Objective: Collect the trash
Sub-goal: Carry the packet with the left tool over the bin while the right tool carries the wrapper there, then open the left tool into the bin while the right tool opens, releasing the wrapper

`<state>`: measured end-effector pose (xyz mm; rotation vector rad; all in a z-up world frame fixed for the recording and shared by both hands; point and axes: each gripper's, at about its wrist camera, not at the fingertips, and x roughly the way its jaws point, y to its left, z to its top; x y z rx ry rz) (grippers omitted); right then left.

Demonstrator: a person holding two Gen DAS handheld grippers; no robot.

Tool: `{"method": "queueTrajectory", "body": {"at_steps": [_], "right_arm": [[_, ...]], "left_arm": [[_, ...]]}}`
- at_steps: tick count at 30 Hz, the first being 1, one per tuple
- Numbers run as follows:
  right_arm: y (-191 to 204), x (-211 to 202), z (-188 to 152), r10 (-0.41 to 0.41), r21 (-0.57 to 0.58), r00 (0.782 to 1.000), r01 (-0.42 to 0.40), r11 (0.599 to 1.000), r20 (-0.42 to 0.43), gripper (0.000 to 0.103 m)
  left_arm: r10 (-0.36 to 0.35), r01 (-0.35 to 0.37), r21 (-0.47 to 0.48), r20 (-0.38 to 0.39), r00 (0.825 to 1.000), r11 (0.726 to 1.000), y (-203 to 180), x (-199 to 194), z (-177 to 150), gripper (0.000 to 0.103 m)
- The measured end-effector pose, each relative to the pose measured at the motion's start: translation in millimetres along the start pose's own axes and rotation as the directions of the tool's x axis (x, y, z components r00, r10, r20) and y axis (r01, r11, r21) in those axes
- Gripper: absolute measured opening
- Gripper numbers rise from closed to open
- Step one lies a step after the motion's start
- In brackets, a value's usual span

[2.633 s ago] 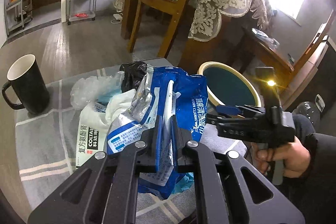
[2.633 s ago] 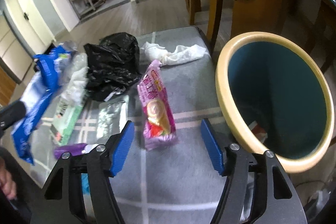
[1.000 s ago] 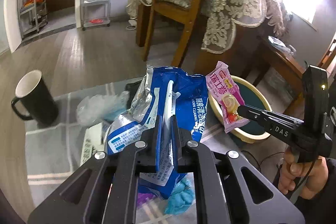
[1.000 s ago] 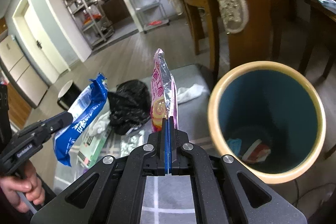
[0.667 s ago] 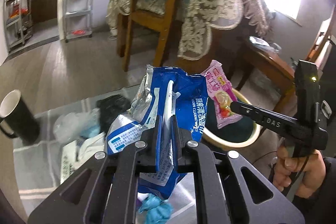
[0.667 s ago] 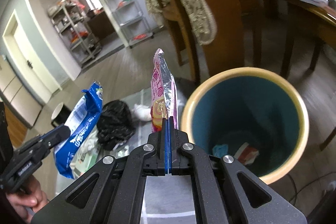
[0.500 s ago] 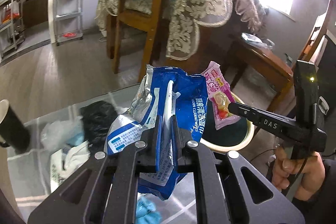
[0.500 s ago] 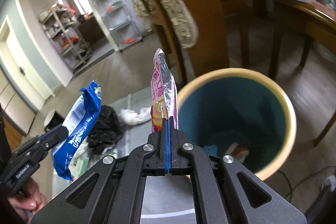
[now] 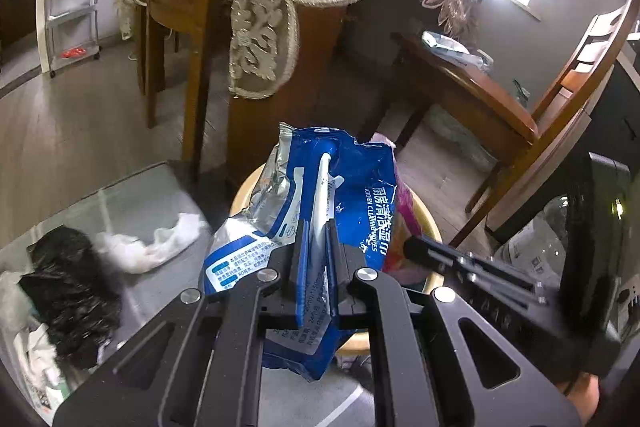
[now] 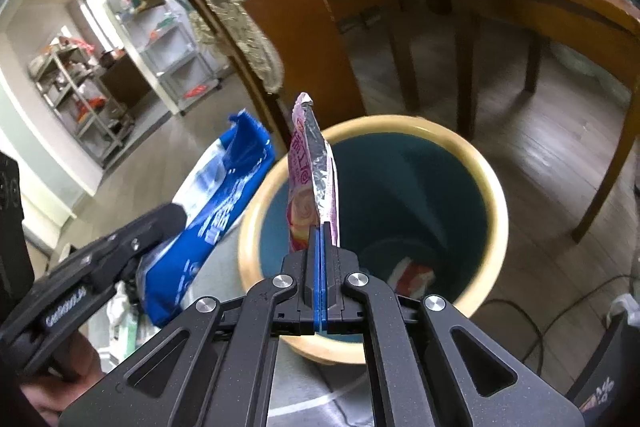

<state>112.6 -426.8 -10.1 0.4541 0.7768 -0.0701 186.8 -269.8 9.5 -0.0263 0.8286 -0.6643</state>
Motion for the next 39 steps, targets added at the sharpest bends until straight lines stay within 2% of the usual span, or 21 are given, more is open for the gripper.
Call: {"method": "queueTrajectory", "body": {"at_steps": [6, 18, 22, 26, 31, 35, 39], "right_arm": [[-15.9, 7.2, -0.6, -0.017, 0.059, 1.000, 0.018, 0.998, -0.025, 0.001], [-21.3, 16.7, -0.7, -0.041, 0.097, 0.997, 0.048, 0.994, -0.064, 0.002], [-22.0, 19.0, -0.4, -0.045, 0.105, 0.996, 0.053, 0.993, -0.078, 0.003], [-21.2, 19.4, -1.2, -0.048, 0.100, 0.995, 0.057, 0.993, -0.084, 0.005], [-19.6, 18.7, -3.0, -0.066, 0.087, 0.994, 0.074, 0.994, -0.088, 0.016], [-18.0, 16.9, -3.8, -0.076, 0.078, 0.994, 0.082, 0.994, -0.080, 0.025], [-14.0, 13.5, -3.9, -0.080, 0.066, 0.995, 0.085, 0.994, -0.066, 0.039]], "left_arm": [[-0.005, 0.004, -0.025, -0.035, 0.999, 1.000, -2.3, 24.2, 5.1, 0.008], [0.005, -0.007, -0.017, -0.102, 0.995, 1.000, -8.2, 56.3, 10.7, 0.008], [0.030, -0.030, -0.005, -0.090, 0.996, 1.000, -8.6, 52.5, 12.7, 0.020], [0.054, -0.054, 0.001, -0.075, 0.996, 0.999, -4.2, 42.7, 12.2, 0.021], [0.077, -0.078, -0.012, -0.062, 0.995, 0.997, 6.0, 31.4, 11.8, 0.025], [0.084, -0.085, -0.019, -0.045, 0.995, 0.996, 11.3, 21.6, 10.5, 0.036], [0.097, -0.097, -0.010, -0.026, 0.995, 0.995, 13.6, 10.8, 8.1, 0.047]]}}
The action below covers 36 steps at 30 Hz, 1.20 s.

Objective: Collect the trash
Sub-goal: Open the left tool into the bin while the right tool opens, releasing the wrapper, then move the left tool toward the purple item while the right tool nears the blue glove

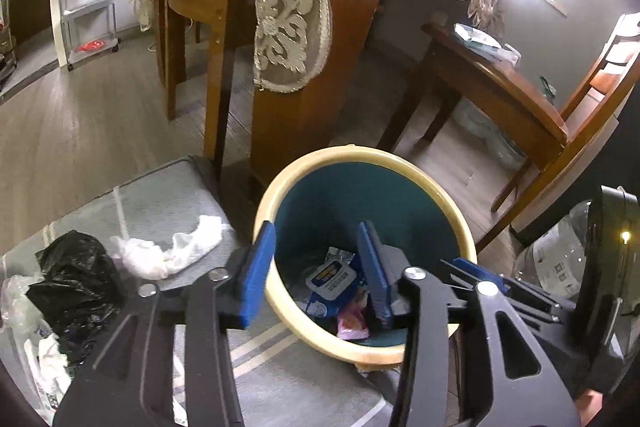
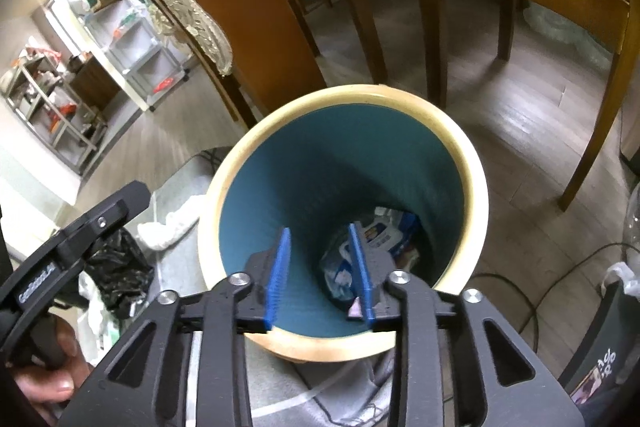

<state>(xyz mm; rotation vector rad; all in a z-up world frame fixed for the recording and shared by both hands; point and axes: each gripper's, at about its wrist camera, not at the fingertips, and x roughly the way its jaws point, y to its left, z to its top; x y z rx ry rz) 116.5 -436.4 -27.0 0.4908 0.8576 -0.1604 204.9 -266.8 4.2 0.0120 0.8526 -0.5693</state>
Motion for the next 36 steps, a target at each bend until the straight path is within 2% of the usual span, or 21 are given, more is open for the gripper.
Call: {"method": "queueTrajectory", "body": {"at_steps": [1, 3, 10, 12, 22, 27, 36], "right_arm": [[1.4, -1.4, -0.2, -0.001, -0.006, 1.000, 0.001, 1.000, 0.006, 0.041], [5.0, -6.0, 0.2, 0.007, -0.018, 1.000, -0.007, 1.000, 0.020, 0.050], [27.3, -14.9, -2.7, 0.020, -0.095, 0.998, -0.015, 0.995, 0.057, 0.061], [36.3, -17.9, -5.0, 0.026, -0.129, 0.997, -0.016, 0.992, 0.072, 0.067], [73.7, -13.2, -19.8, 0.064, -0.266, 0.996, -0.045, 0.963, 0.060, 0.073], [95.4, -10.2, -31.8, 0.096, -0.330, 0.994, -0.076, 0.941, 0.045, 0.078], [130.5, -3.2, -57.8, 0.134, -0.435, 0.991, -0.127, 0.891, -0.016, 0.079]], "left_arm": [[0.002, -0.002, -0.001, 0.005, 1.000, 1.000, 1.6, -3.0, -0.9, 0.051], [0.005, -0.005, -0.009, 0.017, 1.000, 1.000, 6.1, -11.2, -3.4, 0.053], [0.039, -0.037, -0.041, 0.054, 0.998, 0.999, 28.2, -40.9, -18.6, 0.061], [0.051, -0.048, -0.055, 0.058, 0.997, 0.997, 37.9, -49.5, -24.7, 0.062], [0.149, -0.136, -0.160, 0.069, 0.986, 0.978, 100.7, -98.9, -67.6, 0.063], [0.201, -0.184, -0.217, 0.059, 0.978, 0.959, 132.3, -121.2, -94.2, 0.063], [0.282, -0.260, -0.287, 0.037, 0.959, 0.922, 169.7, -153.3, -140.3, 0.063]]}}
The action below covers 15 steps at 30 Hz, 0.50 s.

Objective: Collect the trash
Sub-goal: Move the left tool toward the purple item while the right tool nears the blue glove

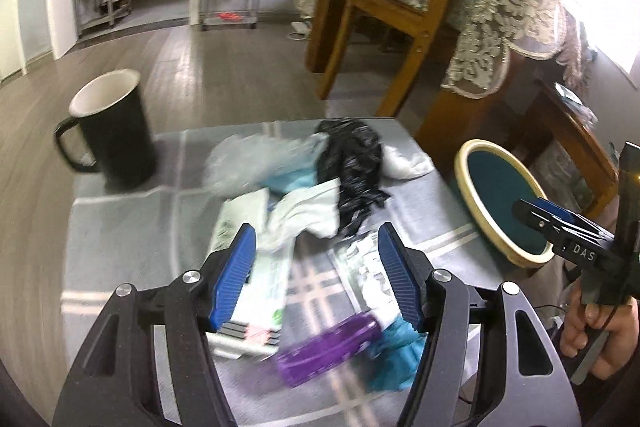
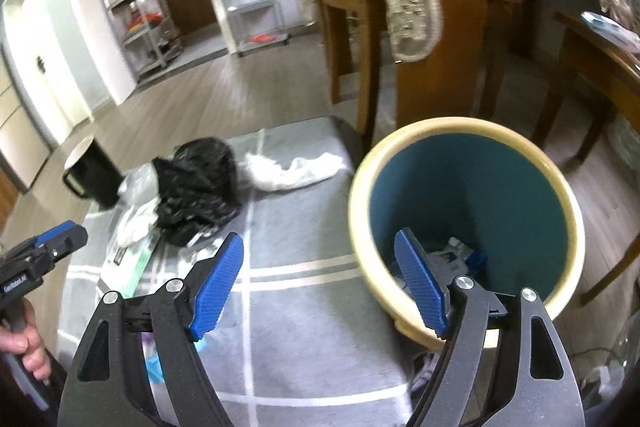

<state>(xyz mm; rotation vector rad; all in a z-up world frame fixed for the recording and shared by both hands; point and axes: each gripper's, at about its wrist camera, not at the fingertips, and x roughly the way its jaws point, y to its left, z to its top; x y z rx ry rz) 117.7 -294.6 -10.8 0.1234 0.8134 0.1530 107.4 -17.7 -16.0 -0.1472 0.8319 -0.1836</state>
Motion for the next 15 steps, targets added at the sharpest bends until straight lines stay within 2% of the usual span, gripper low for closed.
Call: {"method": "queueTrajectory", "body": {"at_steps": [7, 15], "right_arm": [[26.5, 8.8, -12.6, 0.041, -0.080, 0.998, -0.044, 0.996, -0.044, 0.079], [48.9, 13.3, -17.3, 0.094, -0.114, 0.992, -0.104, 0.988, -0.083, 0.079]], "left_arm": [[0.037, -0.038, -0.046, -0.018, 0.999, 0.998, 20.3, -0.2, -17.5, 0.063], [0.073, -0.076, -0.033, -0.078, 0.994, 0.997, 32.3, 9.9, -35.3, 0.063]]}}
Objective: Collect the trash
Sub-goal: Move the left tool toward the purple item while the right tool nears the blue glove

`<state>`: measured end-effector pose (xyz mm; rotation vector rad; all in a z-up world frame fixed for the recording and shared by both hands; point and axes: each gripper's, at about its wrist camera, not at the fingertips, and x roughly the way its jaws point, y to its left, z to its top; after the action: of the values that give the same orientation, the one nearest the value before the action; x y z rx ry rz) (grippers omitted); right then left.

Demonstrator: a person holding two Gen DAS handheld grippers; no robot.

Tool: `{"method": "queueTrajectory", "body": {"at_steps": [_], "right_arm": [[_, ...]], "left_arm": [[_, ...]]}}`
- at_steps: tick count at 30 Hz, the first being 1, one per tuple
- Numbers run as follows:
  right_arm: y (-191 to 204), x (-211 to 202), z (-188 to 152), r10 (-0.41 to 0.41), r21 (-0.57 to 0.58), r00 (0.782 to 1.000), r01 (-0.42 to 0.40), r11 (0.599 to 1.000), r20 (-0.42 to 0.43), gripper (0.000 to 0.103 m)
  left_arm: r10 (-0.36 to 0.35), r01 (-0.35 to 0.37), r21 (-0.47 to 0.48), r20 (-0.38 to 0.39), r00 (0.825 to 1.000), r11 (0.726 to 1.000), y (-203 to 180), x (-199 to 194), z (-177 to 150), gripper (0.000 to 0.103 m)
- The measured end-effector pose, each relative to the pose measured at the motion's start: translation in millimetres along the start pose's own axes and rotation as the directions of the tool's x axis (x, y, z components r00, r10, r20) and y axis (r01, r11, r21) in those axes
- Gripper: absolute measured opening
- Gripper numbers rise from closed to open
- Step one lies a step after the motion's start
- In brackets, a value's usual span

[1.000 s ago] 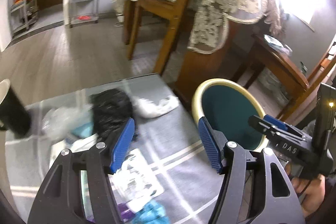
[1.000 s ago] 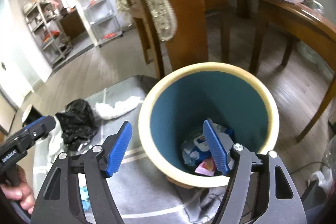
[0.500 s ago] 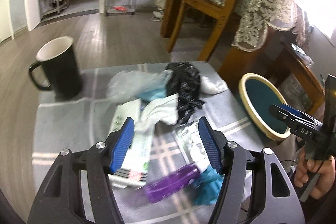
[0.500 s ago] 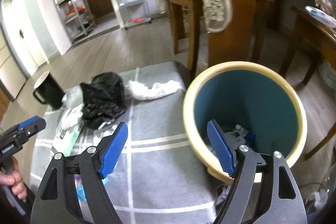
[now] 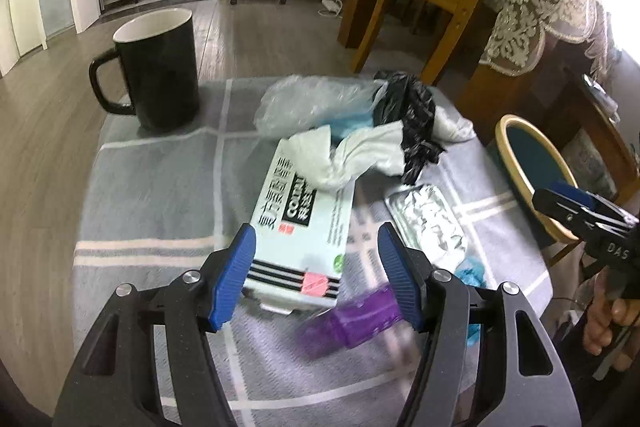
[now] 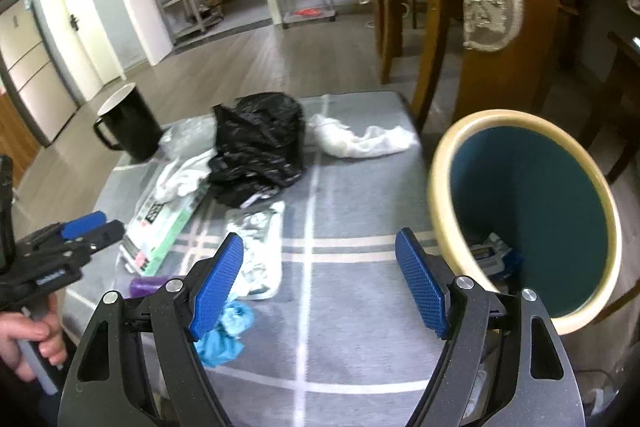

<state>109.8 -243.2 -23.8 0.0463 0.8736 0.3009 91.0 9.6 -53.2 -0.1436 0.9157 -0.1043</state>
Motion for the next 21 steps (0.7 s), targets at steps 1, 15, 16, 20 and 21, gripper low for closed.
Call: {"method": "queueTrajectory", "body": {"at_steps": [1, 15, 16, 20, 21], "right_arm": [[4.6, 0.7, -0.1, 0.007, -0.010, 1.000, -0.007, 1.000, -0.004, 0.079], [21.6, 12.4, -7.4, 0.047, -0.044, 0.996, -0.050, 0.998, -0.070, 0.079], [20.1, 13.0, -7.9, 0.046, -0.039, 0.996, -0.049, 0.998, -0.073, 0.079], [16.2, 16.4, -9.0, 0.045, -0.027, 0.995, -0.048, 0.999, -0.085, 0.079], [16.1, 17.7, -9.4, 0.045, -0.025, 0.995, -0.047, 0.999, -0.090, 0.079]], "left_arm": [[0.001, -0.001, 0.002, -0.005, 1.000, 1.000, 0.6, 0.4, -0.7, 0.063], [0.026, -0.022, 0.058, -0.066, 0.997, 0.998, -4.4, 32.8, 5.3, 0.065], [0.027, -0.023, 0.060, -0.069, 0.997, 0.998, -4.7, 35.2, 6.5, 0.066], [0.045, -0.038, 0.084, -0.085, 0.995, 0.996, -6.7, 45.8, 9.5, 0.072], [0.054, -0.046, 0.090, -0.091, 0.994, 0.995, -6.6, 48.8, 9.5, 0.074]]}}
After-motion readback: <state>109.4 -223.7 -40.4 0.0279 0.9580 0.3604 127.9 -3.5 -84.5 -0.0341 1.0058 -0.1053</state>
